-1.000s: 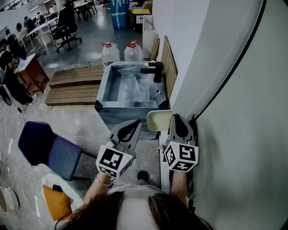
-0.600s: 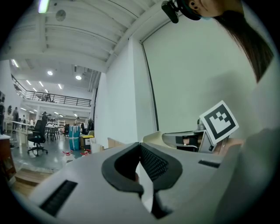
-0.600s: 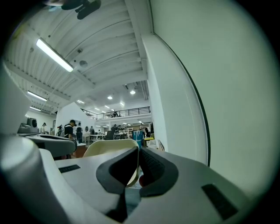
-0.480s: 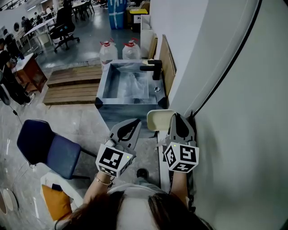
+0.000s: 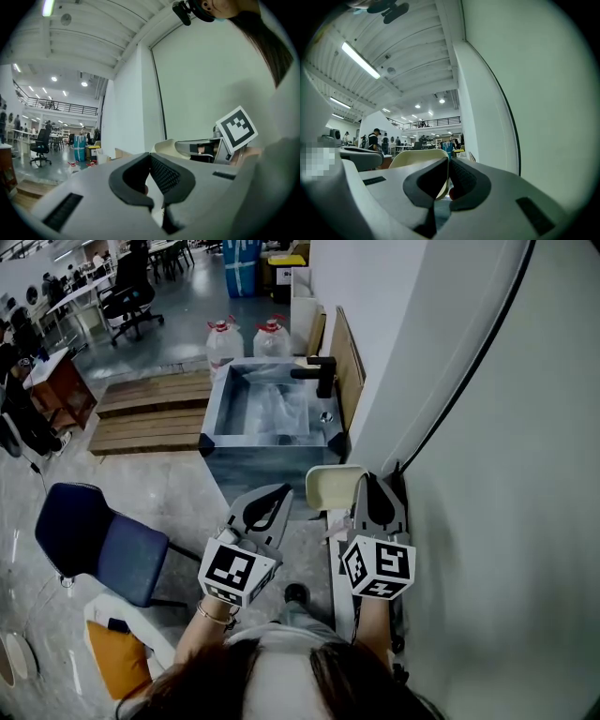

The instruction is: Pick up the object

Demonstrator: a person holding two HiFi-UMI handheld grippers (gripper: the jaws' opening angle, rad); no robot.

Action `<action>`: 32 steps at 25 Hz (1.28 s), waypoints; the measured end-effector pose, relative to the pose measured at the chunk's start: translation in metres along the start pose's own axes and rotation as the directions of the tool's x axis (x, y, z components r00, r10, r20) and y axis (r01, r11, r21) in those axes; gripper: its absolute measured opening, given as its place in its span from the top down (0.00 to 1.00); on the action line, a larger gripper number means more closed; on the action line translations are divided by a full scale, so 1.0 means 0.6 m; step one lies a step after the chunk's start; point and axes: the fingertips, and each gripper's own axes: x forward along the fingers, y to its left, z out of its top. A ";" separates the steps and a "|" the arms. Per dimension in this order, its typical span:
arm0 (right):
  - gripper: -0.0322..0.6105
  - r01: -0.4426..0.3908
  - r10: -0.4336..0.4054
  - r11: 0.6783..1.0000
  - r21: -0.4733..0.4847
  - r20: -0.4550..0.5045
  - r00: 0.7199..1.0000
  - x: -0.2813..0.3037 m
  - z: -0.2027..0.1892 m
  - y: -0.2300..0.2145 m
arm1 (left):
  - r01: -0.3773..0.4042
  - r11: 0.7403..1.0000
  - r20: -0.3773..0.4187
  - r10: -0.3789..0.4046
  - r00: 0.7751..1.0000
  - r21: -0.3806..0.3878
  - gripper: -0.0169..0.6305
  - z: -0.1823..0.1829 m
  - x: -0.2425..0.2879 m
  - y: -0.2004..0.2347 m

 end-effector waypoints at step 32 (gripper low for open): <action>0.90 0.019 -0.018 0.999 -0.041 0.031 0.999 -0.119 0.022 0.070 | 0.016 1.000 0.025 -0.016 1.000 -0.027 0.96 0.001 -0.118 -0.042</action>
